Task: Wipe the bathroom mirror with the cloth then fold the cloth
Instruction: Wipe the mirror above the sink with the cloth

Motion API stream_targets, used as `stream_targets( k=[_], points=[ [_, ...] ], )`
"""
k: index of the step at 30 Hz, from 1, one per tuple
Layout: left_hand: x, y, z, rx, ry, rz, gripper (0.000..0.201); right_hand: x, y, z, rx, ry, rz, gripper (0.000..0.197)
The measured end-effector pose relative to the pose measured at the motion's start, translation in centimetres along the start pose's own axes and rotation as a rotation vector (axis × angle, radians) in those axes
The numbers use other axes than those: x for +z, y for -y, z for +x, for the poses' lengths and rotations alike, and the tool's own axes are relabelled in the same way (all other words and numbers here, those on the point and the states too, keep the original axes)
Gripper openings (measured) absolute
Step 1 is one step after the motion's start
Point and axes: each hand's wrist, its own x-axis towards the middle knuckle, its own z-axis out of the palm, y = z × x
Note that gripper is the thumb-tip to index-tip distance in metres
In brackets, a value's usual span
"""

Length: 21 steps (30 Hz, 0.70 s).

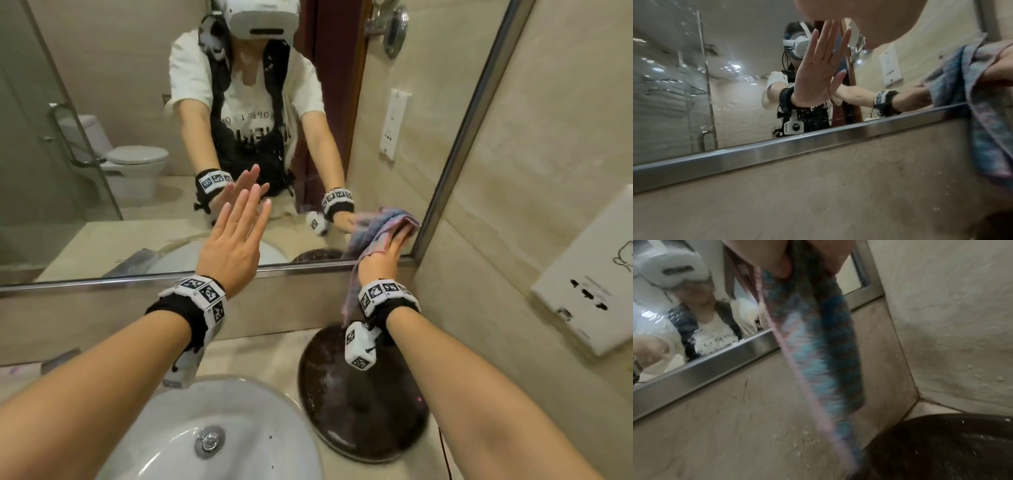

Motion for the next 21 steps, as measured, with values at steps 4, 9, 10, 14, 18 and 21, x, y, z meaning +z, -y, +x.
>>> stream_targets(
  k=[4,9,10,14,18,21],
  points=[
    [0.1,-1.3,0.2,0.013,-0.007,-0.017,0.074,0.0,0.9,1.1,-0.008,0.034,-0.262,0.064],
    [0.5,-2.1,0.3,0.024,-0.009,-0.017,0.071,2.1,1.6,-2.2,-0.424,0.159,-0.615,0.078],
    [0.5,-2.3,0.3,0.023,-0.004,-0.016,0.069,2.8,1.6,-3.0,-0.572,0.227,-0.616,0.079],
    [0.4,-2.5,-0.2,0.023,0.037,-0.021,0.062,4.8,1.3,-4.4,-0.973,0.426,-0.655,0.058],
    [0.7,-1.9,-1.0,0.017,0.058,-0.001,0.064,4.6,0.6,-4.2,-0.882,0.368,-0.711,0.065],
    [0.8,-1.7,-1.3,-0.017,0.071,0.009,0.066,4.0,-1.4,-3.9,-0.563,0.288,-0.587,0.066]
  ],
)
